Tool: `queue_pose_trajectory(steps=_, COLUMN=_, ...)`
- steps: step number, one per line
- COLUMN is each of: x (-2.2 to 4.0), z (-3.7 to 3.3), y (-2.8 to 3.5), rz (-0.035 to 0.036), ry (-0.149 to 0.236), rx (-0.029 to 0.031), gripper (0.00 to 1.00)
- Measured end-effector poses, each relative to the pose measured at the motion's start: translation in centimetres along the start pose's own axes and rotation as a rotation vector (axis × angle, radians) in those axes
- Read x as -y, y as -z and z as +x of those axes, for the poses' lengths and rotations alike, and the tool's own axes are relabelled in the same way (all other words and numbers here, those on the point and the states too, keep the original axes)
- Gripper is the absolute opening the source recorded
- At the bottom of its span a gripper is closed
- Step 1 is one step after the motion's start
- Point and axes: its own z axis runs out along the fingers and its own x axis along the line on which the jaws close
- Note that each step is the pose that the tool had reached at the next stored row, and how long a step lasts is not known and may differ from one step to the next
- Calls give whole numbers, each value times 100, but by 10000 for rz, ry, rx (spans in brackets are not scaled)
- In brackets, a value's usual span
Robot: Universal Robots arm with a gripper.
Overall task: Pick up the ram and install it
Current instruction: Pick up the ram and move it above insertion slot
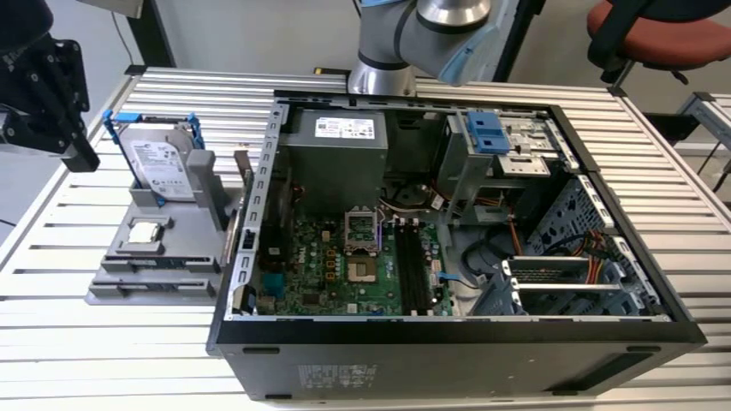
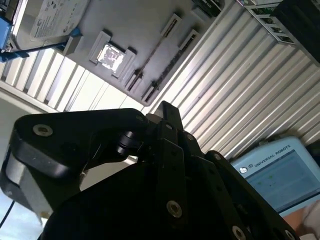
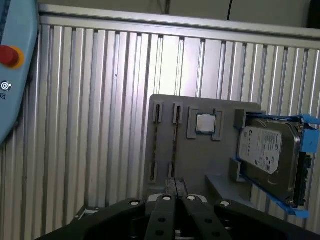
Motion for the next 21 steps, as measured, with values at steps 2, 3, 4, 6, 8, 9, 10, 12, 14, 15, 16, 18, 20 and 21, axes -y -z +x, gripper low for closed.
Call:
queue_pose_trajectory(steps=2, x=0, z=0, y=0, rz=0, ry=1, rx=0, gripper=0)
queue_pose_trajectory(steps=3, x=0, z=0, y=0, rz=0, ry=1, rx=0, gripper=0)
queue_pose_trajectory(steps=4, x=0, z=0, y=0, rz=0, ry=2, rx=0, gripper=0)
queue_pose_trajectory(steps=6, x=0, z=0, y=0, rz=-1, ry=2, rx=0, gripper=0)
queue_pose_trajectory(steps=8, x=0, z=0, y=0, rz=0, ry=2, rx=0, gripper=0)
queue_pose_trajectory(steps=9, x=0, z=0, y=0, rz=0, ry=3, rx=0, gripper=0)
queue_pose_trajectory(steps=10, x=0, z=0, y=0, rz=0, ry=2, rx=0, gripper=0)
queue_pose_trajectory(steps=12, x=0, z=0, y=0, rz=0, ry=2, rx=0, gripper=100)
queue_pose_trajectory(steps=14, x=0, z=0, y=0, rz=0, ry=3, rx=0, gripper=100)
queue_pose_trajectory(steps=15, x=0, z=0, y=0, rz=0, ry=3, rx=0, gripper=100)
queue_pose_trajectory(steps=16, x=0, z=0, y=0, rz=0, ry=3, rx=0, gripper=100)
queue_pose_trajectory(steps=18, x=0, z=0, y=0, rz=0, ry=4, rx=0, gripper=100)
queue_pose_trajectory(steps=20, x=0, z=0, y=0, rz=0, ry=5, rx=0, gripper=100)
queue_pose_trajectory(steps=21, x=0, z=0, y=0, rz=0, ry=5, rx=0, gripper=100)
